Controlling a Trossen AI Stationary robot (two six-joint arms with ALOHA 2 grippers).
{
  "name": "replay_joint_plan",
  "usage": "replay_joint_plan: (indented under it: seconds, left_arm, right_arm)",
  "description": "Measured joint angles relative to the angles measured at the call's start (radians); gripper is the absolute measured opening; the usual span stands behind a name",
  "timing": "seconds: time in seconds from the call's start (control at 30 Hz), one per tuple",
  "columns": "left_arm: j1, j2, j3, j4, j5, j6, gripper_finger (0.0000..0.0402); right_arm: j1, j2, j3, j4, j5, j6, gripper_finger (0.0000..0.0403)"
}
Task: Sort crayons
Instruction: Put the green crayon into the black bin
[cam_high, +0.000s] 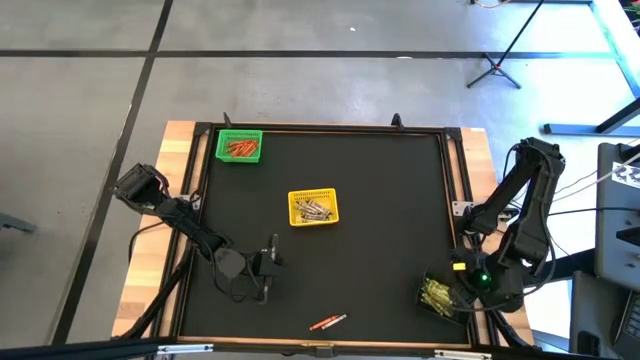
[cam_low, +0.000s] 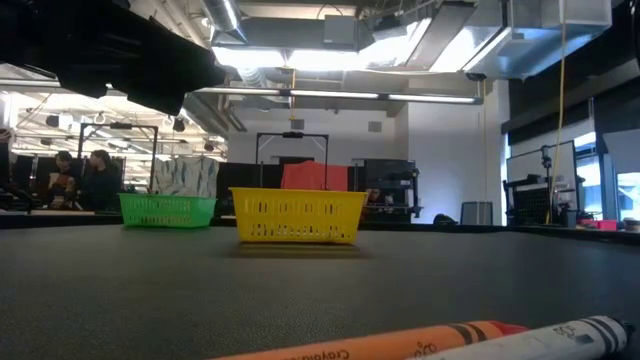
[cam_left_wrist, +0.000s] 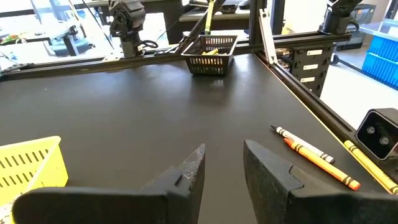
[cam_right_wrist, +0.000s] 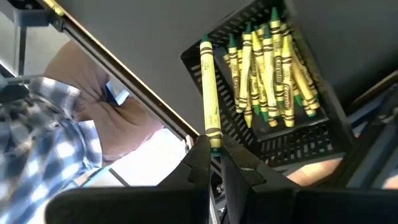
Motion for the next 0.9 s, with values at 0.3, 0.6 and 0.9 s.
replay_joint_plan:
  seconds: [0.3,0.6,0.9]
  left_arm:
    - [0.0,0.0,0.0,0.0,0.0,0.0,0.0094]
    - [0.0,0.0,0.0,-0.002,0.0,0.0,0.0094]
    - [0.0,0.0,0.0,-0.001,0.0,0.0,0.0094]
  right_arm:
    - [0.0,-0.013,0.0,-0.064,-0.042,0.066,0.0017]
    - [0.0,0.108,0.0,-0.063,-0.045,0.031,0.0017]
    - [-0.001,0.248,0.0,-0.063,-0.079,-0.04,0.0021]
